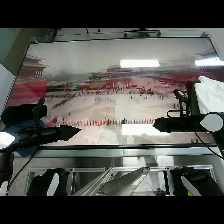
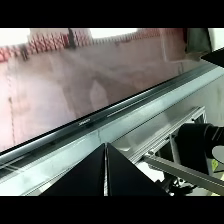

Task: Fold the shirts.

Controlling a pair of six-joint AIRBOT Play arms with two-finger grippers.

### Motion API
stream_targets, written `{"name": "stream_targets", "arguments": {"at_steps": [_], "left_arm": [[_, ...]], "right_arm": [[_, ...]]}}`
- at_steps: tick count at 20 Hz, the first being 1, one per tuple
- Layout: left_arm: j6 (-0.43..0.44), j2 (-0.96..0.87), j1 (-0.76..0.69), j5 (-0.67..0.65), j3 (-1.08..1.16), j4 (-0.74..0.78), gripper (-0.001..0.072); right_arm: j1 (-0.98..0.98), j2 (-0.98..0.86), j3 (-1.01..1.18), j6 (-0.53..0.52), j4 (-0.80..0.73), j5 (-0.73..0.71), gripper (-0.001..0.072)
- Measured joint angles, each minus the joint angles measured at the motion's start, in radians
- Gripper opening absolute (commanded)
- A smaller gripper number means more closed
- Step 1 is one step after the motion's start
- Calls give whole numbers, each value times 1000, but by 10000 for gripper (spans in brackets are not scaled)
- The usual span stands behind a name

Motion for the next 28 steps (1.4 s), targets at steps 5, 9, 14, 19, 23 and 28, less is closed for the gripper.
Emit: {"name": "stream_targets", "arguments": {"at_steps": [5,9,14,19,23,28], "left_arm": [[14,-1,8,24,7,19,335],[20,-56,120,49,134,164,421],[-26,-274,408,96,386,332,720],[-52,-575,664,134,571,380,720],[-58,-786,814,139,689,392,720],[-60,-993,894,144,807,396,713]], "right_arm": [[0,0,0,0,0,0,17],[0,0,0,0,0,0,17],[0,0,0,0,0,0,17],[0,0,0,0,0,0,17],[0,0,0,0,0,0,17],[0,0,0,0,0,0,17]]}}
